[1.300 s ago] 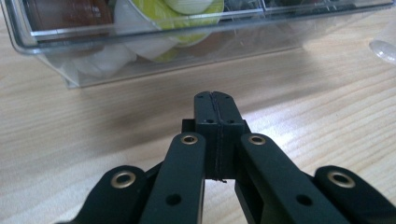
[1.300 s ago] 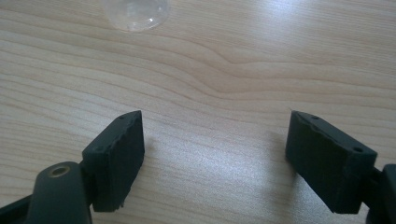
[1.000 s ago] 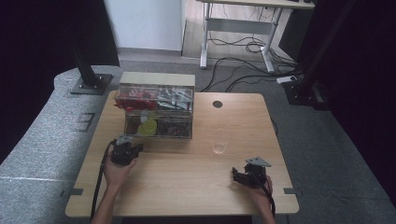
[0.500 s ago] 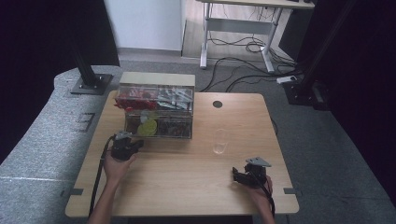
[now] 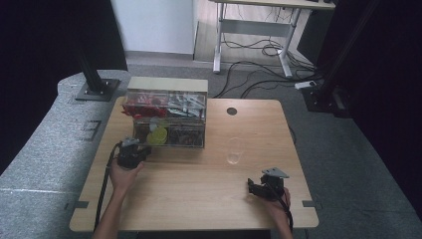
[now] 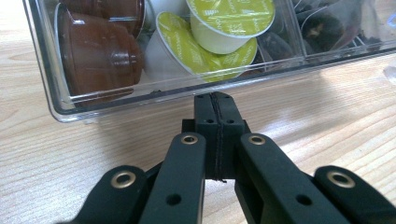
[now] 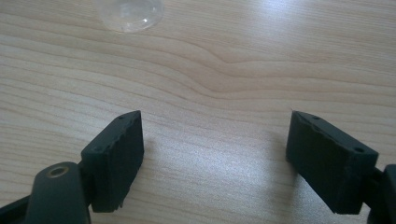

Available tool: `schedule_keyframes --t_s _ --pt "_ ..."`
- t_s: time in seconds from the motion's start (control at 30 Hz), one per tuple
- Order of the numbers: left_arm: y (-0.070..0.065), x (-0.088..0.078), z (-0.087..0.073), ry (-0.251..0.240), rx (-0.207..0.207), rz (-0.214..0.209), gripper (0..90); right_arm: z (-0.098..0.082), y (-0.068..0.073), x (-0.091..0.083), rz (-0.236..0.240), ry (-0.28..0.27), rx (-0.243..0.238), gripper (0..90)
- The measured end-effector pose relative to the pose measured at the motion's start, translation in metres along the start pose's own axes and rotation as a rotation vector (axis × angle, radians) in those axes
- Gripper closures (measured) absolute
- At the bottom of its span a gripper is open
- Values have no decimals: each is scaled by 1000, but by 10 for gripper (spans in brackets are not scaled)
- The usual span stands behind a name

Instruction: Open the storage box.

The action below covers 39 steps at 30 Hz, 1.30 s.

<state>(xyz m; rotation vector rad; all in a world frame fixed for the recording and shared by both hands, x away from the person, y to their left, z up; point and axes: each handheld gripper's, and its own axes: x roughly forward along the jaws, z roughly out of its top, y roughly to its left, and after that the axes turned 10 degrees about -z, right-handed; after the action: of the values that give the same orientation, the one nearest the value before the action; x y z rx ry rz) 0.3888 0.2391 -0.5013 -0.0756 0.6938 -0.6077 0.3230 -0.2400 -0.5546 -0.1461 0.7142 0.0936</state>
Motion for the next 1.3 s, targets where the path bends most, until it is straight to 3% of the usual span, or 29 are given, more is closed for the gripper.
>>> schedule_keyframes --t_s 0.4,0.43,0.6,0.83,1.3 --pt "-8 -6 1 -4 28 23 900 0 0 0 -3 1 2 191" --pt "-10 -10 3 -33 28 19 900 0 0 0 -2 1 2 191" --pt "-10 -19 7 -68 33 22 900 0 0 0 -3 1 2 191" --pt "-7 -26 9 -90 13 6 900 0 0 0 -3 1 2 191" --pt "-4 -36 22 -130 27 2 900 0 0 1 -2 0 -1 185"
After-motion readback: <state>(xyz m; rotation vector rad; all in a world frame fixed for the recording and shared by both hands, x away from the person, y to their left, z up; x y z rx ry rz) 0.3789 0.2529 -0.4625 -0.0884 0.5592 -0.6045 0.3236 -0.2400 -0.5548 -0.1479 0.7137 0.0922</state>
